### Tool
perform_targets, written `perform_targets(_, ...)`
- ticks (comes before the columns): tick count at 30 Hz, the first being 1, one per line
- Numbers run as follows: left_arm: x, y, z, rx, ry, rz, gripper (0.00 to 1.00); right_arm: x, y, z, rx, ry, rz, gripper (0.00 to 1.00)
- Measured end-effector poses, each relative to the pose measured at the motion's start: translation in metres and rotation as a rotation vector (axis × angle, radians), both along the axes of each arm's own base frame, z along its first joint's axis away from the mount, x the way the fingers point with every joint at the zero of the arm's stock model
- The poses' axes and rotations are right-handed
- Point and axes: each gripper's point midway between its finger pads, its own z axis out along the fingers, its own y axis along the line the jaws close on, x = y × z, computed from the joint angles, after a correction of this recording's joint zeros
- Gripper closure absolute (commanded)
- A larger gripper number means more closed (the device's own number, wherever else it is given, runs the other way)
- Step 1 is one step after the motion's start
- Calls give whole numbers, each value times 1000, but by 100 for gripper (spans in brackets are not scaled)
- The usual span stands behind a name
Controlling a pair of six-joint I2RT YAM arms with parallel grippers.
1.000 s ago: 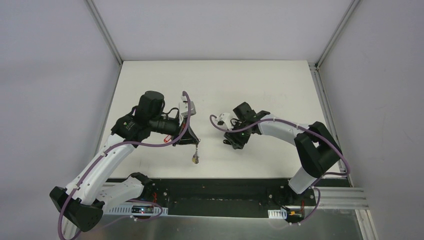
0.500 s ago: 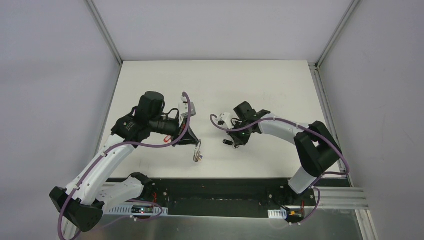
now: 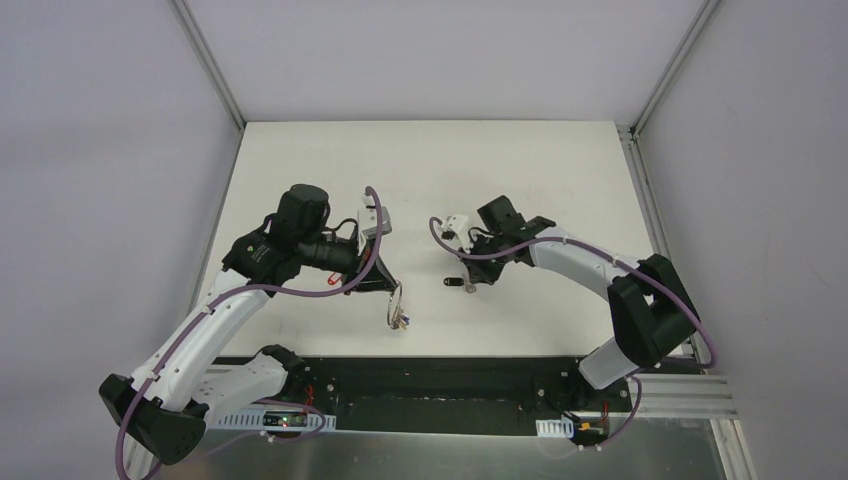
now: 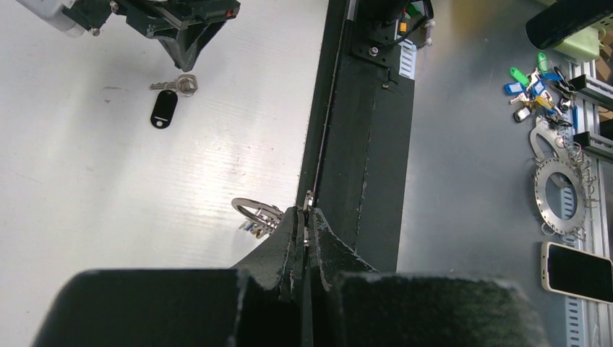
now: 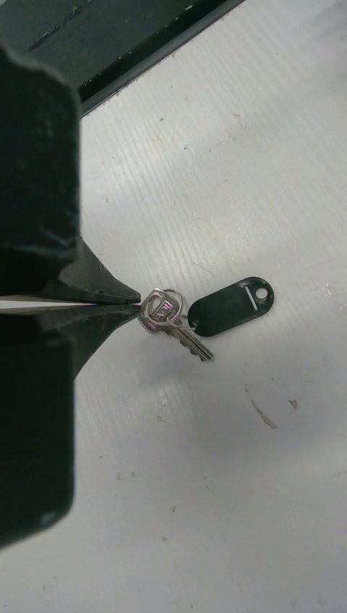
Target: Put the keys on the keyring
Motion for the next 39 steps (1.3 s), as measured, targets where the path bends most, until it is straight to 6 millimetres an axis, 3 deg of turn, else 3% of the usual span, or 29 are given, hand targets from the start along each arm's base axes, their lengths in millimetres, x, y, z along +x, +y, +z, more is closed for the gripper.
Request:
perform_targets(5, 1, 0, 0, 1, -8, -2, 100, 0, 2, 9, 24, -16, -4, 100)
perform_targets(6, 1, 0, 0, 2, -9, -2, 100, 0, 2, 9, 24, -17, -5, 96)
perform_targets(10, 1, 0, 0, 2, -10, -1, 100, 1, 1, 8, 21, -16, -16, 60)
perform_targets(14, 1, 0, -1, 3, -10, -1, 100, 2, 2, 2, 11, -8, -16, 46)
perform_targets(23, 1, 0, 0, 2, -11, -1, 100, -4, 1, -25, -43, 53, 0, 46)
perform_targets(29, 0, 1, 0, 2, -12, -2, 100, -5, 8, -27, -51, 39, 25, 50)
perform_targets(39, 0, 1, -1, 5, -8, -2, 100, -2, 10, -29, -74, 13, 38, 77)
